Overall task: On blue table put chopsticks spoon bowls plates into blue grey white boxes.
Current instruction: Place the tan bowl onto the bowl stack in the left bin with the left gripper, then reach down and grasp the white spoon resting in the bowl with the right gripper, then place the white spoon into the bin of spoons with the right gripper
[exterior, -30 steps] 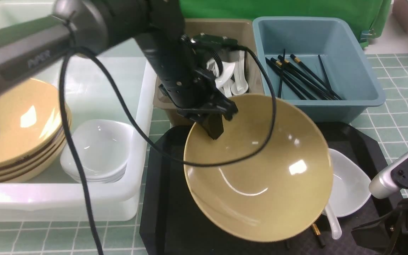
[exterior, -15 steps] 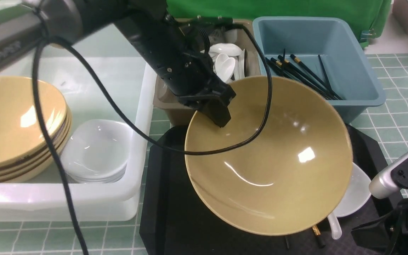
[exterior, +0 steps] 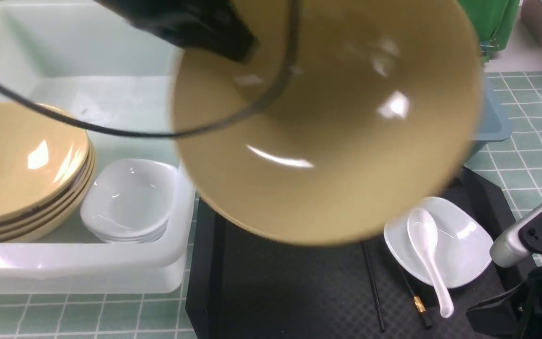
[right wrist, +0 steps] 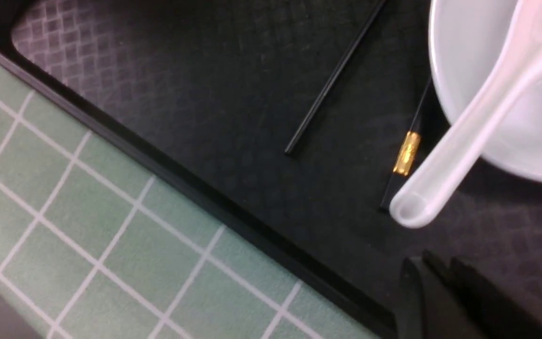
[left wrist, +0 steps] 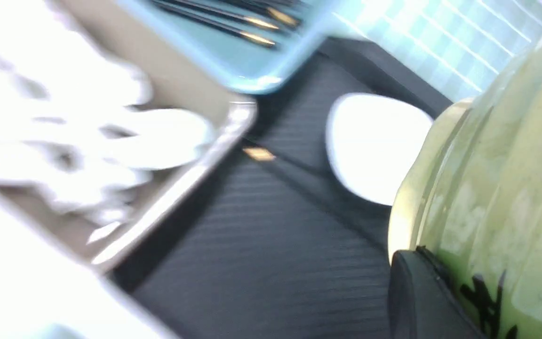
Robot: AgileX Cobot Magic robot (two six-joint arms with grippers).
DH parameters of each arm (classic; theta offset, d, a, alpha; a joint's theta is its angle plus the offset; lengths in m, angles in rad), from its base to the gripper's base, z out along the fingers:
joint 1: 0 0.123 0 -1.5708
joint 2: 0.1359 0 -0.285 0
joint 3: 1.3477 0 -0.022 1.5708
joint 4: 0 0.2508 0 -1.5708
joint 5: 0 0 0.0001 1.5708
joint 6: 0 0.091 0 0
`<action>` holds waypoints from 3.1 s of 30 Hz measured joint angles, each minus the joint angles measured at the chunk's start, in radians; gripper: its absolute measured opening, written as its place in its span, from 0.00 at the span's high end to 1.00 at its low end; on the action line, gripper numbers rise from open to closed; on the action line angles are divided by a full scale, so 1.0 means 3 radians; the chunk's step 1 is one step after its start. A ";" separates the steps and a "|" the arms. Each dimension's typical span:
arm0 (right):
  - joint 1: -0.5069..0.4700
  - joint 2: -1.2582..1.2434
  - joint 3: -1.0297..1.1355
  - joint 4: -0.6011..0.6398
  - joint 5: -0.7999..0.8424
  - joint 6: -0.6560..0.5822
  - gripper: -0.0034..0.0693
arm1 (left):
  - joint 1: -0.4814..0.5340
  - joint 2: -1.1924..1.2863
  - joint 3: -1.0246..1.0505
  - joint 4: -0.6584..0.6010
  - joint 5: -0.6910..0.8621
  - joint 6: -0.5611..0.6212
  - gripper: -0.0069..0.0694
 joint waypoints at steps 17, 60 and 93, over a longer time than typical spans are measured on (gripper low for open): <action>0.0000 0.0000 0.0000 0.0163 0.0042 0.0003 0.79 | 0.2640 -0.0292 0.1532 0.0466 -0.1146 -0.0782 0.90; 0.0017 0.1821 -0.1384 -0.0635 0.0004 0.1171 0.33 | 0.1222 -0.2225 0.2602 -0.0200 -0.1308 0.0368 0.91; 0.1018 0.3054 -0.4043 -0.0008 -0.1412 0.0046 0.62 | 0.1183 -0.3622 0.4491 -0.0209 -0.3860 0.0378 0.90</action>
